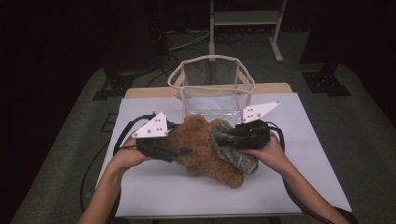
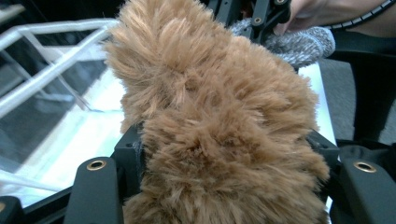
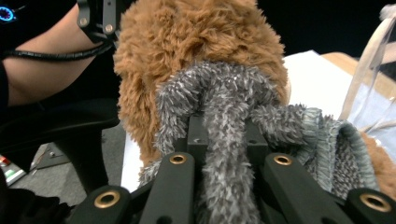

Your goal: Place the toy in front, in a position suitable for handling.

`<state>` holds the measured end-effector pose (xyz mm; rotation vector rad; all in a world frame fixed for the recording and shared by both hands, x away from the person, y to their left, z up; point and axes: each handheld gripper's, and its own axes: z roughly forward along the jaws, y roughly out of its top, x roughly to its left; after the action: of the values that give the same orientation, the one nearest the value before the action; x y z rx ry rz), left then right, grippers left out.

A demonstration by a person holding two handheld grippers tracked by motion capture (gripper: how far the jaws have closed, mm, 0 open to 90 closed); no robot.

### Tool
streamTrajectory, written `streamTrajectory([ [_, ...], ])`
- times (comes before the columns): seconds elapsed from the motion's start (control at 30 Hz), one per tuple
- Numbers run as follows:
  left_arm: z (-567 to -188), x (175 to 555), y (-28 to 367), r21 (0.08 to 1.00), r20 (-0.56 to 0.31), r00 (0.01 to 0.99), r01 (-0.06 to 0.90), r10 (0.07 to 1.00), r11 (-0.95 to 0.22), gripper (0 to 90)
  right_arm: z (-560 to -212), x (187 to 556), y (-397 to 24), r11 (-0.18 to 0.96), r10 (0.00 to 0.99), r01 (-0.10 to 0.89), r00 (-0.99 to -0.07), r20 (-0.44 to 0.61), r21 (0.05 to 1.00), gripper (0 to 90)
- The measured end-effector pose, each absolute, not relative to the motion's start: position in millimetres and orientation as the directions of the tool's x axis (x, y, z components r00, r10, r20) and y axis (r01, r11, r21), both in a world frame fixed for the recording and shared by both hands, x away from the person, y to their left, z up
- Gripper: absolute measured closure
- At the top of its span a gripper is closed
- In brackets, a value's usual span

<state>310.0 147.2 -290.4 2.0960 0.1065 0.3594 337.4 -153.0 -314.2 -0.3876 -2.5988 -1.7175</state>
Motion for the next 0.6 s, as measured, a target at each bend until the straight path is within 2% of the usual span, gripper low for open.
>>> streamTrajectory([
  [0.13,-303,314,137,0.859,0.186,0.958,-0.051,0.217,-0.509,34.5,-320,339,-164,0.402,0.23,0.227,-0.963,0.142,0.887,78.0],
  [0.23,-302,316,131,0.866,0.187,0.959,-0.059,0.213,-0.496,34.4,-312,338,-172,0.411,0.24,0.217,-0.963,0.125,0.885,78.0],
  [0.37,-294,320,112,0.856,0.213,0.956,-0.084,0.2,-0.51,34.1,-280,334,-180,0.446,0.251,0.169,-0.966,0.059,0.879,78.0],
  [0.47,-290,322,97,0.848,0.227,0.958,-0.105,0.177,-0.519,33.9,-239,331,-174,0.47,0.234,0.095,-0.972,-0.02,0.877,77.9],
  [0.6,-287,323,79,0.843,0.241,0.958,-0.129,0.153,-0.523,33.6,-220,334,-165,0.498,0.229,0.072,-0.972,-0.051,0.864,77.8],
])
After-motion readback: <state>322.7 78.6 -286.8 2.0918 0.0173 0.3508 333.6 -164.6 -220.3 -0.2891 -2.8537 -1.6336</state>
